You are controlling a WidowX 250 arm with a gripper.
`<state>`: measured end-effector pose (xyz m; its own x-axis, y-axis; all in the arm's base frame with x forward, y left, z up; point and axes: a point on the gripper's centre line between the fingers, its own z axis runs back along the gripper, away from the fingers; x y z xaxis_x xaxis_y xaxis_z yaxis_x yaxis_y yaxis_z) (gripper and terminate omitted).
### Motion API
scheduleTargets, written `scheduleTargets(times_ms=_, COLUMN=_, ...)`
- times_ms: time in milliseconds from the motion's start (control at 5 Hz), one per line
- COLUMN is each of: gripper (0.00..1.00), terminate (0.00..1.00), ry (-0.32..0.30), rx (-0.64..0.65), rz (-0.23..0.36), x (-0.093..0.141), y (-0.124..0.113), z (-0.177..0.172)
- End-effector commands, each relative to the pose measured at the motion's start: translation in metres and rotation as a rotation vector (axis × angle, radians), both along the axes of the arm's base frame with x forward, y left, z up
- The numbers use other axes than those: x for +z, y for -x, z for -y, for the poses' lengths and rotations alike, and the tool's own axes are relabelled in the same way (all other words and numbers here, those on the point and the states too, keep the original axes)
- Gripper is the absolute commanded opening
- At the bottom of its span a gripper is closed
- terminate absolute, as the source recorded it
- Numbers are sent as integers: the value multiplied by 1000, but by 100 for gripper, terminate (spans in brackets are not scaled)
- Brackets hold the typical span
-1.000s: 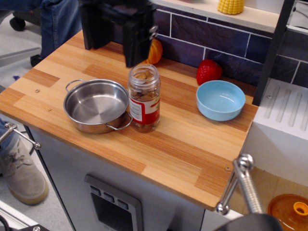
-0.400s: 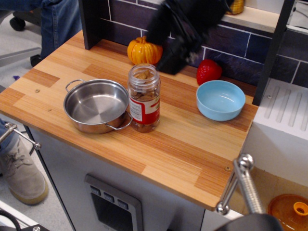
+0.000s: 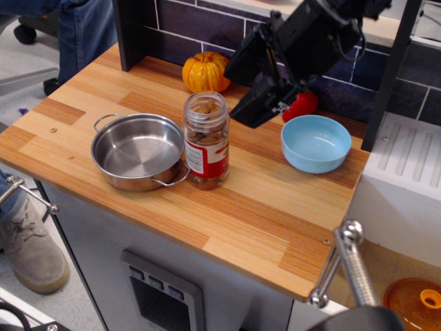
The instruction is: Pour almonds in pot
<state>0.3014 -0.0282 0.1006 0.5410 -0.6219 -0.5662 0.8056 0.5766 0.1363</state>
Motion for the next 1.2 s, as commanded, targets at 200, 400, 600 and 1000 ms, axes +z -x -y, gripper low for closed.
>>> scheduleTargets(times_ms=200, gripper=100, terminate=0, ry=-156, rx=23, rz=-34, x=-34, y=-9, z=-15)
scheduleTargets(times_ms=400, gripper=100, terminate=0, ry=-201, rx=44, rz=-84, x=-42, y=-13, z=-26)
scheduleTargets(times_ms=600, gripper=100, terminate=0, ry=-231, rx=62, rz=-152, x=-49, y=-8, z=-38)
scheduleTargets(times_ms=1000, gripper=100, terminate=0, ry=-258, rx=53, rz=-214, x=-50, y=16, z=-53)
